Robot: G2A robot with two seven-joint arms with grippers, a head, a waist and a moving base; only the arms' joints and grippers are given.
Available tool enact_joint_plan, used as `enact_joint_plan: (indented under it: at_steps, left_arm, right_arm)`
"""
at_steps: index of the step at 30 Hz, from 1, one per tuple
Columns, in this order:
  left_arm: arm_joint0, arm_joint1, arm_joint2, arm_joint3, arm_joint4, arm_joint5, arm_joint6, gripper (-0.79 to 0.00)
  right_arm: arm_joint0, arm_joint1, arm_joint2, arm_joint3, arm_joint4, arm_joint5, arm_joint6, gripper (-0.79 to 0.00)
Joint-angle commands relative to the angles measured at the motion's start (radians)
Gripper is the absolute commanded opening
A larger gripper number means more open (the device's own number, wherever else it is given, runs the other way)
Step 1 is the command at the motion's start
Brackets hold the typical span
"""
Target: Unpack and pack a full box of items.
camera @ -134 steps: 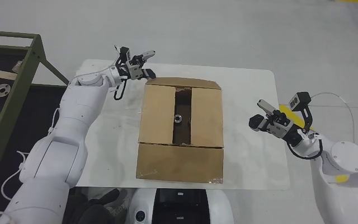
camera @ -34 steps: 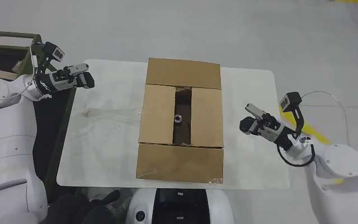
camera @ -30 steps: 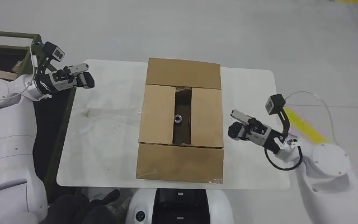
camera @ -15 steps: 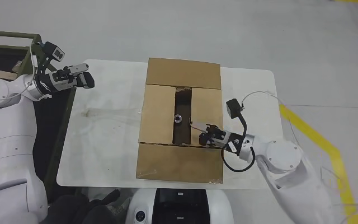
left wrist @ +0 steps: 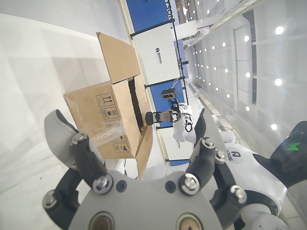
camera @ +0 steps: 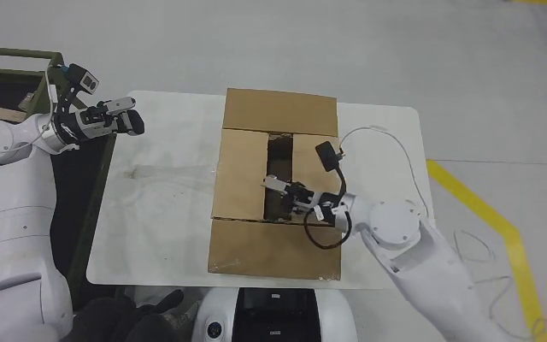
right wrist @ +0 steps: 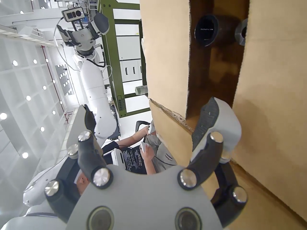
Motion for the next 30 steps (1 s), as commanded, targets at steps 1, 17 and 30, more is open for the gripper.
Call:
enact_joint_plan:
  at_steps: [1, 17, 30]
  left_arm:
    - [0.0, 0.0, 0.0, 0.0, 0.0, 0.0, 0.0, 0.0]
    - [0.0, 0.0, 0.0, 0.0, 0.0, 0.0, 0.0, 0.0]
    - [0.0, 0.0, 0.0, 0.0, 0.0, 0.0, 0.0, 0.0]
  right_arm:
    - [0.021, -0.006, -0.025, 0.023, -0.001, -0.001, -0.005, 0.0]
    - [0.119, -0.041, -0.108, 0.178, 0.083, -0.052, 0.063, 0.0]
    - [0.153, -0.068, -0.144, 0.239, 0.143, -0.094, 0.044, 0.0]
